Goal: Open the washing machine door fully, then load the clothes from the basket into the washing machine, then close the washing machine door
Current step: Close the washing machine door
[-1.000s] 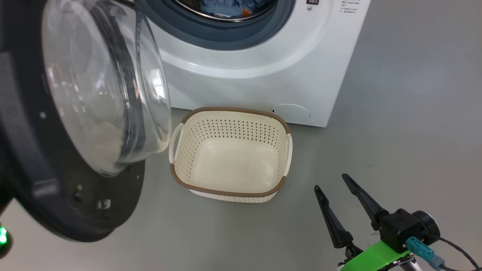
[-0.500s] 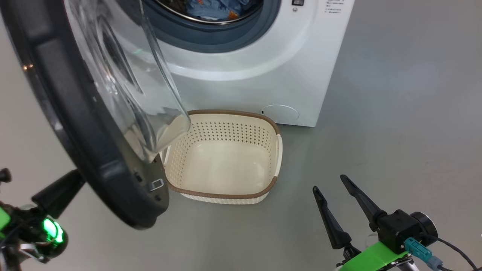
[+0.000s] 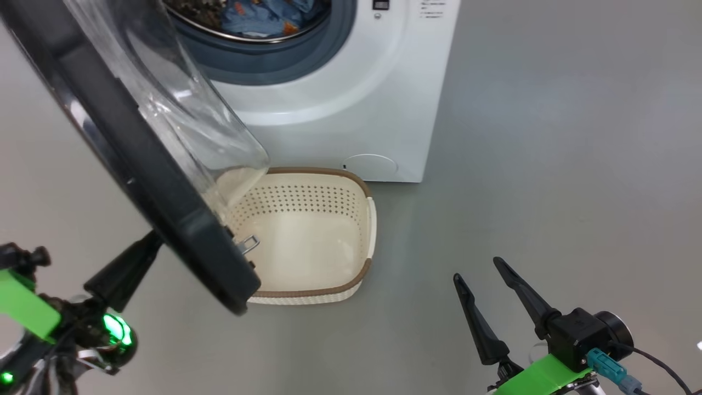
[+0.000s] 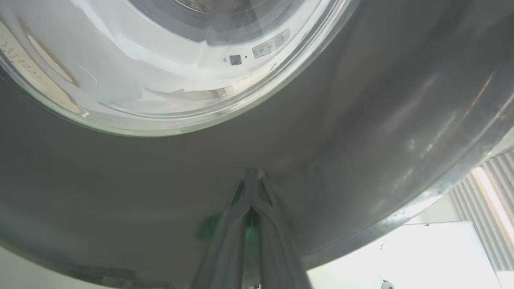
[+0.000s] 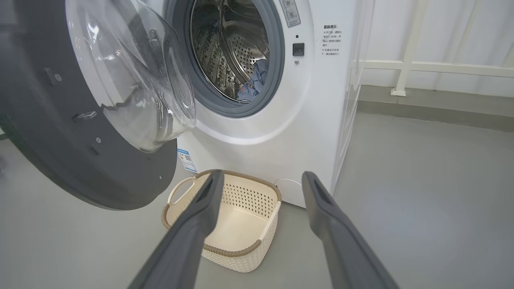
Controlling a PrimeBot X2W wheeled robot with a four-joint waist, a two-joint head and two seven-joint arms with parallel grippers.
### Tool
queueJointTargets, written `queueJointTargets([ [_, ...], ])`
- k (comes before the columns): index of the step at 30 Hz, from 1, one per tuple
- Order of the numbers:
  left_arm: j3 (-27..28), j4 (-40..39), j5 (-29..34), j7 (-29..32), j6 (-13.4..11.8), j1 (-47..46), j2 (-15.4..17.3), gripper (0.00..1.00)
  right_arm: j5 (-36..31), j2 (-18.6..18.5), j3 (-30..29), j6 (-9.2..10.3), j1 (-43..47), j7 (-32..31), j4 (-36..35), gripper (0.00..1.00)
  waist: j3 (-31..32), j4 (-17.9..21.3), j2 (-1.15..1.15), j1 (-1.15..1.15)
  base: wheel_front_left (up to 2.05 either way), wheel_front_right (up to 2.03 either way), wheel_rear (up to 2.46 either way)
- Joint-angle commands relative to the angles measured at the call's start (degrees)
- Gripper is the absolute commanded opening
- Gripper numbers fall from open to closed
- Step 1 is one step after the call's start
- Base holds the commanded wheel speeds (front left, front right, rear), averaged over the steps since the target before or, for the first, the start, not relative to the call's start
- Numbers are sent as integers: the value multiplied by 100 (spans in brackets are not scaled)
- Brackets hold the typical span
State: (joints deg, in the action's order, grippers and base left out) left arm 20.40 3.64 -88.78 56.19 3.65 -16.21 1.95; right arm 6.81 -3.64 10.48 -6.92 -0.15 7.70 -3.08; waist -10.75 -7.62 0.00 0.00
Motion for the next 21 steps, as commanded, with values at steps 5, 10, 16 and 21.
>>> queueJointTargets([
  [5,-382,60,-341,-547,193,52,95,0,48,43,139,-57,-213,82,-102,100,-5,313,0,0,0,0,0],
  [10,-781,247,-438,-1154,309,-77,94,0,55,51,138,-57,-239,102,-88,100,-39,517,0,0,0,0,0],
  [16,-1141,441,-502,-1767,367,-284,94,0,75,61,88,-57,-250,155,-48,100,-73,762,0,0,0,0,0],
  [21,-1302,567,-514,-2232,380,-445,93,0,104,68,63,-57,-270,214,1,100,-83,988,0,0,0,0,0],
])
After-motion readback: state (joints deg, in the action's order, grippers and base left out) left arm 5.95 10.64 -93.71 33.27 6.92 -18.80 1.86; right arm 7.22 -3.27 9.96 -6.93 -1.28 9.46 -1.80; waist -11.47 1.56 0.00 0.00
